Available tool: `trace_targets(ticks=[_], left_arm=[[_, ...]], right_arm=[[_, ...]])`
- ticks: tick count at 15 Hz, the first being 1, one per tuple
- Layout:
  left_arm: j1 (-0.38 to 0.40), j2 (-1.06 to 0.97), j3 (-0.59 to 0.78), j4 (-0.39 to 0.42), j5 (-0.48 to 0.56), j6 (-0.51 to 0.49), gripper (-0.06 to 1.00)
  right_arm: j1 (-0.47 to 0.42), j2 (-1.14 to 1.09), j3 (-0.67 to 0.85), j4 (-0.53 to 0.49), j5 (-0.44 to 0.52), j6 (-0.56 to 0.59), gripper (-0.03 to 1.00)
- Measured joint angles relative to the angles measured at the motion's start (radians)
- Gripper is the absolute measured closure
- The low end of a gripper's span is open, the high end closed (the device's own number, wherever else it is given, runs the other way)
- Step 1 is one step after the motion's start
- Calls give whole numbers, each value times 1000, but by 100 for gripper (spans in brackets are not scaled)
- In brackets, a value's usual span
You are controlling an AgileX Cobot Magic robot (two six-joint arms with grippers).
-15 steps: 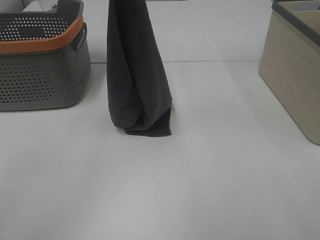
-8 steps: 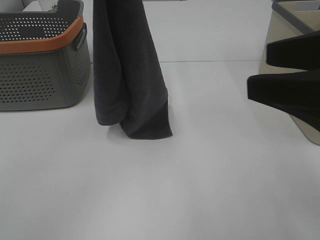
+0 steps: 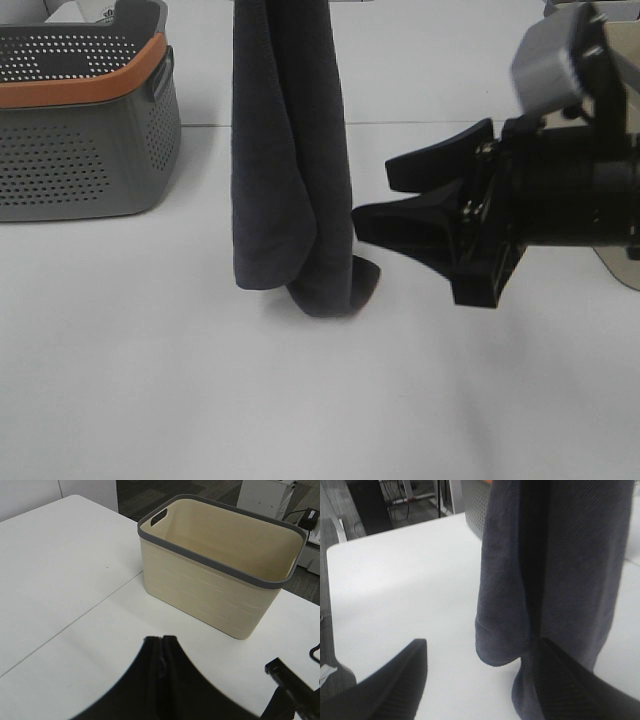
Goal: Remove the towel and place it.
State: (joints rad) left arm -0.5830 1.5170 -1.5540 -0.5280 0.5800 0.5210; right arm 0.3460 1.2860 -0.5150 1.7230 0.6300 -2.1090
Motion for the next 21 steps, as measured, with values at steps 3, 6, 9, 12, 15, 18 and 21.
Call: trace_targets(ticks=[3, 6, 9, 12, 15, 18, 21], left_arm=[[0, 0, 0, -4, -1, 2, 94], [0, 0, 0, -4, 0, 2, 94], [-1, 0, 0, -4, 7, 2, 94], [-1, 1, 0, -4, 7, 7, 94], [-1, 1, 0, -5, 7, 10, 94], [-1, 1, 0, -21, 8, 11, 94], [-1, 1, 0, -23, 10, 11, 94]], right_arm=[[61, 159, -52, 5, -51, -46, 35], [61, 299, -120, 8, -86, -46, 35], [61, 388, -188, 13, -1, -46, 35], [61, 422, -217, 16, 94, -46, 36], [61, 424, -224, 18, 104, -46, 36], [61, 456, -286, 19, 81, -44, 36], [61, 509, -337, 19, 78, -38, 36]])
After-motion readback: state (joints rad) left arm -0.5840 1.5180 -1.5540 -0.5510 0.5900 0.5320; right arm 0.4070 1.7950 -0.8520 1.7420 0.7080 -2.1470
